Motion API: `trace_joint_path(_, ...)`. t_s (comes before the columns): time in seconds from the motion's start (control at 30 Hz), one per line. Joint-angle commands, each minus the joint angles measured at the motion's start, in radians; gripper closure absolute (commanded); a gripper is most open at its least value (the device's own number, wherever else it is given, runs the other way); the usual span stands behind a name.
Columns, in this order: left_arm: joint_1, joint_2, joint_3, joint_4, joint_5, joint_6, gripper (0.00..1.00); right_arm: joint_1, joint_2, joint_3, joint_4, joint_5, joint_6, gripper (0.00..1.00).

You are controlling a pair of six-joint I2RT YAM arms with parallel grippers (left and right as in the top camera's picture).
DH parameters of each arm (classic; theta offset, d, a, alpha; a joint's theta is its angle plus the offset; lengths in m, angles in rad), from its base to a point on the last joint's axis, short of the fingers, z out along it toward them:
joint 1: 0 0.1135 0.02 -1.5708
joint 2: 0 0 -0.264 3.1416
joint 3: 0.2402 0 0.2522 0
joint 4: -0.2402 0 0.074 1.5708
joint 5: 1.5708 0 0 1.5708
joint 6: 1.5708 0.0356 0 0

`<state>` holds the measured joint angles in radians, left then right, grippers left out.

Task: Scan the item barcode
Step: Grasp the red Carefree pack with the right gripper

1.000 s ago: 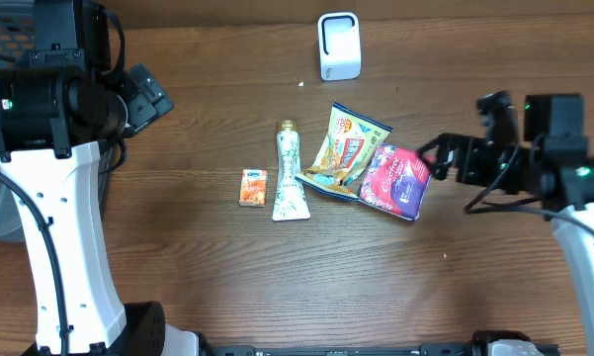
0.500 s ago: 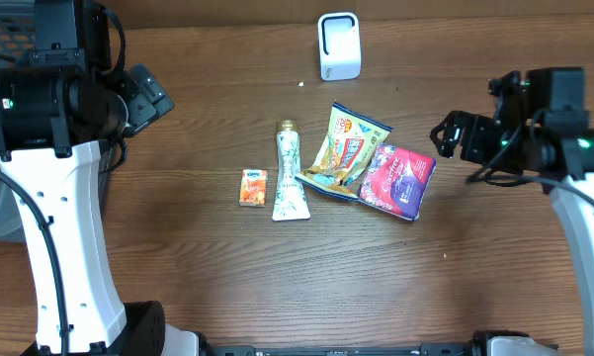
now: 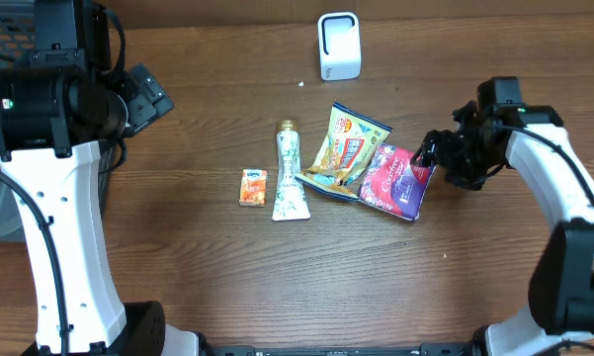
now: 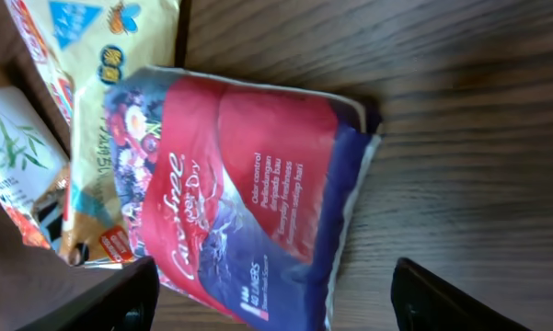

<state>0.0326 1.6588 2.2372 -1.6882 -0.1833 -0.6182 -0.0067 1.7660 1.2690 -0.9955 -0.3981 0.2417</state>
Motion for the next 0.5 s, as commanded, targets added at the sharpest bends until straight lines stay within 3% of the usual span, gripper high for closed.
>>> trace_joint_path(0.0, 0.0, 0.008, 0.002, -0.002, 0.004, 0.02, 0.0, 0.0, 0.06, -0.013, 0.016, -0.075, -0.048, 0.19)
trace_joint_path(0.17, 0.0, 0.008, 0.002, -0.002, 0.004, 0.02, 0.0, 0.0, 0.078, -0.056, 0.066, -0.075, -0.047, 0.22)
trace_joint_path(0.23, 0.0, 0.008, 0.002, -0.002, 0.004, 0.02, 0.0, 0.0, 0.078, -0.072, 0.08, -0.075, -0.047, 0.29)
trace_joint_path(0.33, 0.0, 0.008, 0.002, -0.002, 0.004, 0.02, 0.0, 0.0, 0.078, -0.079, 0.104, -0.075, -0.047, 0.48)
trace_joint_path(0.47, 0.0, 0.008, 0.002, -0.002, 0.004, 0.02, 0.0, 0.001, 0.078, -0.079, 0.121, -0.075, -0.048, 0.52)
